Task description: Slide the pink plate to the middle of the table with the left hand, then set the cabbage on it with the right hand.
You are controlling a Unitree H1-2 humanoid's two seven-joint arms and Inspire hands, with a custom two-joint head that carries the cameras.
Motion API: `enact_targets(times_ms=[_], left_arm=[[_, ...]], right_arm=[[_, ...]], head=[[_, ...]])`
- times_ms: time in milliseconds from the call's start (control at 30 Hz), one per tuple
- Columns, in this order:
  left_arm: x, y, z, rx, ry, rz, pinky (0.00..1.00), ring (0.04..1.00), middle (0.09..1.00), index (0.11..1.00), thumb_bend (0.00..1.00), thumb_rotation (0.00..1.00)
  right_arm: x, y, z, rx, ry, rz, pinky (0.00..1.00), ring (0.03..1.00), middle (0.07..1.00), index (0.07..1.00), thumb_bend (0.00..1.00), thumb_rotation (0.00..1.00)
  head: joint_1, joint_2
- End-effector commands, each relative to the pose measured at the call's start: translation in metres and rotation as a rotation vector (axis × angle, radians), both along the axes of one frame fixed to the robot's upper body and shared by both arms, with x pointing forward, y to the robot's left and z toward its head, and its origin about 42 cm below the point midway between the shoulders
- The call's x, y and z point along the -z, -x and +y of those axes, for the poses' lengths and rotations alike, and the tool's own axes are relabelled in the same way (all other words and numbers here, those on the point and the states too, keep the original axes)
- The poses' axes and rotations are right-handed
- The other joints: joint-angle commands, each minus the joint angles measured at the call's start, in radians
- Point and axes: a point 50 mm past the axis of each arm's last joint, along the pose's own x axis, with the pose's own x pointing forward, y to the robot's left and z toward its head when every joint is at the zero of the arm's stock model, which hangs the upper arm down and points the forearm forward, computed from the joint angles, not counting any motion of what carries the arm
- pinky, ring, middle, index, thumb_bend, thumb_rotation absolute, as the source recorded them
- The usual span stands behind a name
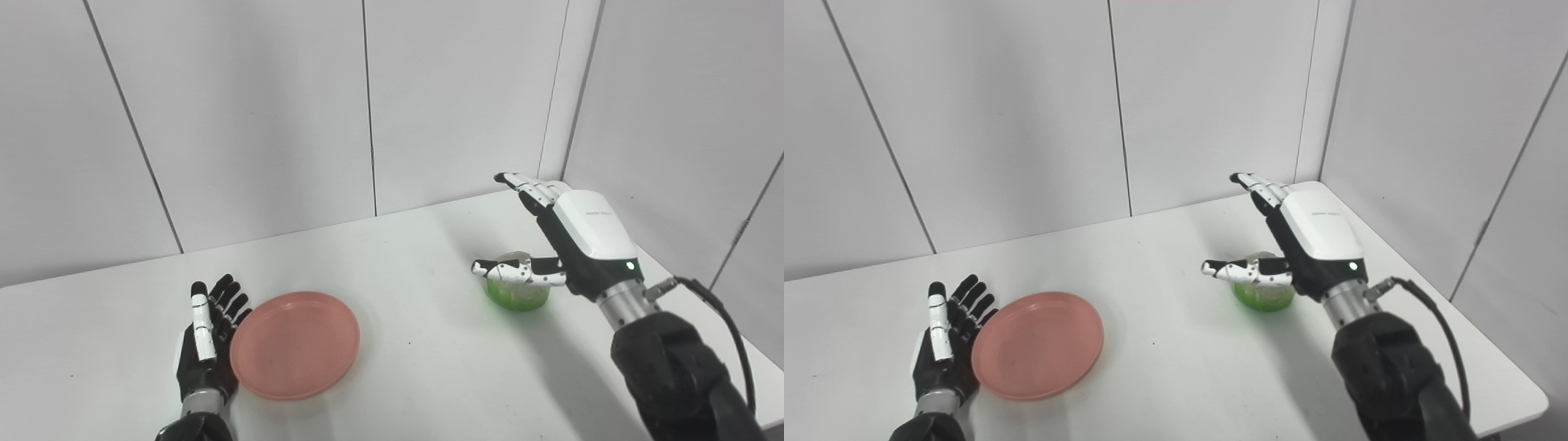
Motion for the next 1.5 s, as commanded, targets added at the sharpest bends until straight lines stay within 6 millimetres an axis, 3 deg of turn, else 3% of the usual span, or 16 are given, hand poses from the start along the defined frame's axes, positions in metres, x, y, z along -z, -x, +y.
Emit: enact_targets(times_ms=[0,300,433,633,833,1167,1467], left_arm=[[0.022,0.010,0.002,0.009,-0.006,0.103,0.85,0.883,0.885,0.812,0.61,1.00],[0.025,0.008,0.002,0.015,-0.012,0.104,0.85,0.878,0.880,0.806,0.62,1.00],[0.023,0.009,0.001,0.016,-0.011,0.103,0.85,0.876,0.873,0.796,0.62,0.99],[0.025,0.010,0.001,0.015,-0.020,0.105,0.83,0.868,0.863,0.779,0.62,0.99],[0.026,0.012,0.003,0.016,-0.012,0.106,0.84,0.870,0.855,0.779,0.62,0.98],[0.027,0.014,0.001,0.015,-0.023,0.122,0.81,0.843,0.817,0.777,0.63,0.98],[0.028,0.014,0.003,0.020,-0.025,0.129,0.80,0.831,0.817,0.777,0.62,0.98]], right_arm=[[-0.020,-0.012,-0.004,0.033,0.050,-0.020,0.80,0.867,0.871,0.856,1.00,0.71],[-0.006,-0.061,-0.020,0.117,0.133,0.146,0.81,0.873,0.882,0.848,1.00,0.65],[0.002,-0.072,-0.018,0.135,0.132,0.213,0.77,0.870,0.883,0.848,1.00,0.63],[0.020,-0.089,-0.016,0.147,0.076,0.276,0.63,0.838,0.873,0.851,1.00,0.54],[0.038,-0.105,-0.017,0.166,0.119,0.363,0.63,0.820,0.867,0.851,1.00,0.53],[0.058,-0.113,-0.022,0.181,0.136,0.466,0.60,0.783,0.851,0.836,1.00,0.53],[0.069,-0.108,-0.027,0.165,0.082,0.494,0.50,0.691,0.818,0.846,1.00,0.49]], head=[[0.001,0.001],[0.010,-0.002],[0.012,-0.002],[0.018,-0.001],[0.019,0.004],[0.019,0.011],[0.018,0.020]])
